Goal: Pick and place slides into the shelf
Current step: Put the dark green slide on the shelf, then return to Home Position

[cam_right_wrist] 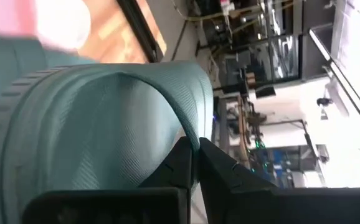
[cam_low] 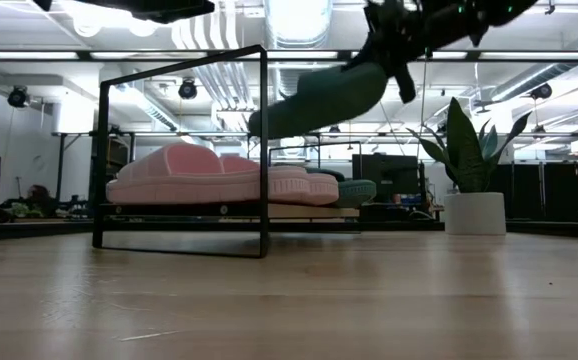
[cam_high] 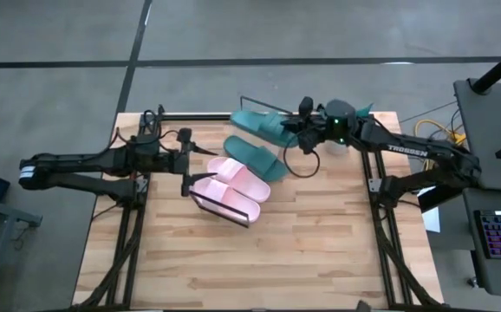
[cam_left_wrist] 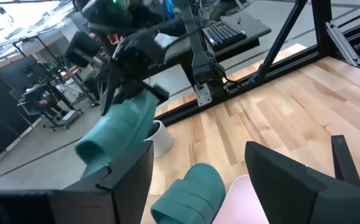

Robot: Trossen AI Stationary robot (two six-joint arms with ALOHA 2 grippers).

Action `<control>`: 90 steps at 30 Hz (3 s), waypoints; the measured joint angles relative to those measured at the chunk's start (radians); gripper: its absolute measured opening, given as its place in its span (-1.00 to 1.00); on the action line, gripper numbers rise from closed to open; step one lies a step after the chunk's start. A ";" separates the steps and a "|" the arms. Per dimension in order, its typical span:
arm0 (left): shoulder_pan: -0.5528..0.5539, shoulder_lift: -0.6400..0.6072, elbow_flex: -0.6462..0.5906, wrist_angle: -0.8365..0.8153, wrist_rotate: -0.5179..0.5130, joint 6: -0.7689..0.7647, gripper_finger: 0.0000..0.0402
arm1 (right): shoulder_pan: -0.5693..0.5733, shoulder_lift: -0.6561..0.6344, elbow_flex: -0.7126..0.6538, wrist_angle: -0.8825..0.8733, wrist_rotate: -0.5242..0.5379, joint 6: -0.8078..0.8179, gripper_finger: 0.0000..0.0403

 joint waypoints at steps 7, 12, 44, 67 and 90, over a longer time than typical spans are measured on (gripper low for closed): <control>0.001 -0.007 -0.013 0.001 -0.001 0.000 0.18 | -0.108 0.088 -0.046 0.062 -0.100 -0.016 -0.96; 0.001 -0.001 -0.013 0.001 -0.002 0.000 0.18 | -0.138 0.213 -0.046 0.162 -0.111 -0.030 -0.96; 0.001 -0.015 -0.015 -0.020 -0.007 -0.024 0.18 | -0.190 0.333 0.001 -0.107 -0.117 -0.005 -0.96; 0.000 -0.019 -0.015 -0.019 -0.010 -0.025 0.18 | -0.141 0.333 0.000 -0.143 -0.139 0.042 -0.85; 0.001 -0.018 -0.016 -0.019 -0.014 -0.023 0.18 | -0.060 0.252 0.000 -0.165 -0.132 0.238 0.02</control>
